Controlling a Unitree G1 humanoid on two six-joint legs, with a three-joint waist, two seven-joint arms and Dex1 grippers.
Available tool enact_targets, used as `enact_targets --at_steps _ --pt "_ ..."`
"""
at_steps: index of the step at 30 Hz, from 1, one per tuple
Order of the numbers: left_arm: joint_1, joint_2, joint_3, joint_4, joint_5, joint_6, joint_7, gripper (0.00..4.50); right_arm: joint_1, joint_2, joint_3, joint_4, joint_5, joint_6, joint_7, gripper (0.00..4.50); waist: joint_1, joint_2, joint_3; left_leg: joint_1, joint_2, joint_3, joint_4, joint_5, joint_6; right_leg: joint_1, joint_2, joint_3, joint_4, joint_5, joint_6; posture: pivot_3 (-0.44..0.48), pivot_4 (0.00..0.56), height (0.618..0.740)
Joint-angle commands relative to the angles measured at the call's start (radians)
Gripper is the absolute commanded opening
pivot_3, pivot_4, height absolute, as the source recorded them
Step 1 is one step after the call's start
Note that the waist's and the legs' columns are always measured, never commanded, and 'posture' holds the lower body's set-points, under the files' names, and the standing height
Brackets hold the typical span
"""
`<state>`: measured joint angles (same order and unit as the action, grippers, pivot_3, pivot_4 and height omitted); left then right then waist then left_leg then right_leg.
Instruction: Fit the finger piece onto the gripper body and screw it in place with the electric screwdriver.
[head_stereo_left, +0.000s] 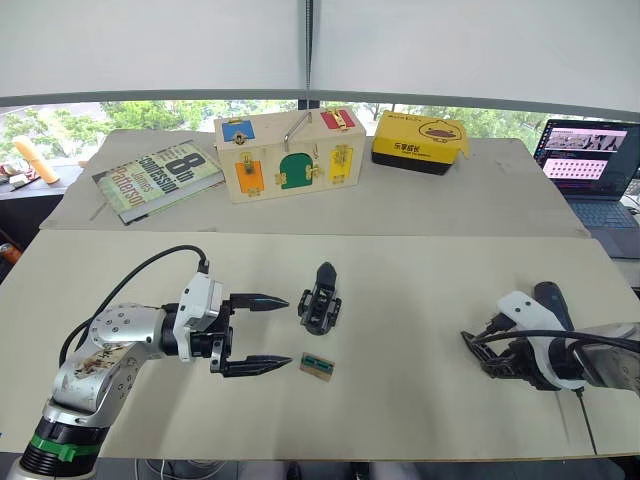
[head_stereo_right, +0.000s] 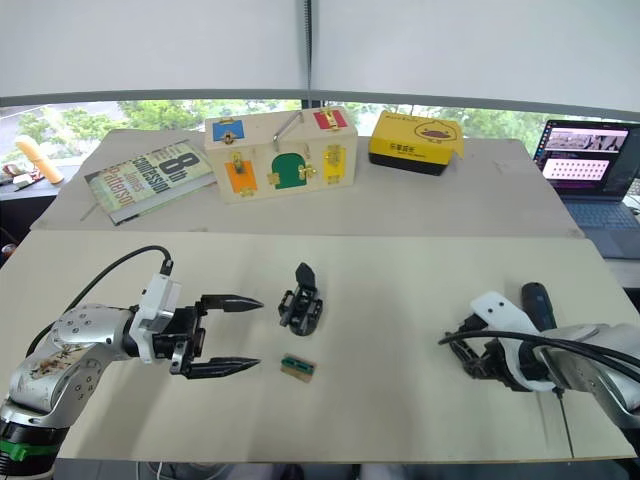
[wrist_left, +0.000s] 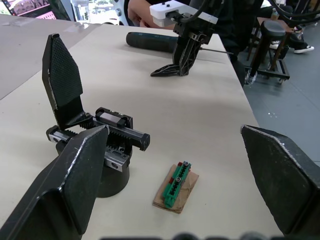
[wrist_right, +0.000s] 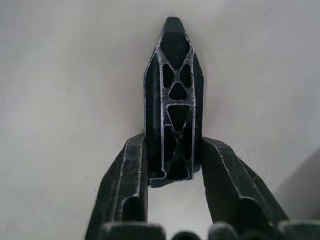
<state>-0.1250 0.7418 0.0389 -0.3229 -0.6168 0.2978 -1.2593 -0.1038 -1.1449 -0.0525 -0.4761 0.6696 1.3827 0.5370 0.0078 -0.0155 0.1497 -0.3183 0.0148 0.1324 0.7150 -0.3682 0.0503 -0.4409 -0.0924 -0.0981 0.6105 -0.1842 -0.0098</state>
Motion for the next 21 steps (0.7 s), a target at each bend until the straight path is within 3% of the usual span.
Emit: enact_targets --at_steps 1,5,8,14,21 --pt "-0.006 -0.02 0.055 -0.037 -0.082 0.049 0.051 4.5 0.058 0.009 -0.078 -0.03 -0.052 -0.122 0.014 1.1 0.0 0.0 0.0 0.0 0.0 0.0 0.0 0.0 0.0 0.0 0.0 0.0 0.0 0.0 0.0 0.0 0.15 0.74" --pt "-0.051 -0.075 0.123 -0.089 -0.23 0.177 0.223 4.5 0.073 0.094 -0.228 -0.094 -0.088 -0.335 0.025 1.1 -0.001 0.001 0.001 0.0 0.0 0.001 0.0 0.0 0.0 0.0 0.0 0.002 0.001 0.0 0.0 0.0 0.15 0.74" --pt "-0.106 -0.157 0.16 -0.078 -0.31 0.233 0.38 4.5 -0.012 0.202 -0.22 -0.154 -0.131 -0.518 -0.007 1.1 -0.002 0.001 0.001 0.0 0.0 0.001 0.0 0.001 -0.001 0.001 0.001 0.002 0.001 0.0 0.001 0.0 0.15 0.74" --pt "-0.207 -0.343 0.143 -0.073 -0.337 0.244 0.621 4.5 -0.226 0.415 0.031 -0.232 -0.335 -0.761 -0.135 1.1 -0.005 0.001 0.001 0.002 0.0 0.001 -0.001 0.002 -0.004 0.001 0.003 0.001 0.002 0.001 0.0 0.0 0.15 0.74" --pt "-0.278 -0.523 0.052 -0.055 -0.288 0.216 0.722 4.5 -0.314 0.543 0.274 -0.168 -0.588 -0.942 -0.174 1.1 -0.002 0.001 0.0 0.001 -0.002 0.001 -0.001 0.003 -0.004 0.001 0.002 -0.004 0.001 0.001 -0.001 0.0 0.15 0.74"
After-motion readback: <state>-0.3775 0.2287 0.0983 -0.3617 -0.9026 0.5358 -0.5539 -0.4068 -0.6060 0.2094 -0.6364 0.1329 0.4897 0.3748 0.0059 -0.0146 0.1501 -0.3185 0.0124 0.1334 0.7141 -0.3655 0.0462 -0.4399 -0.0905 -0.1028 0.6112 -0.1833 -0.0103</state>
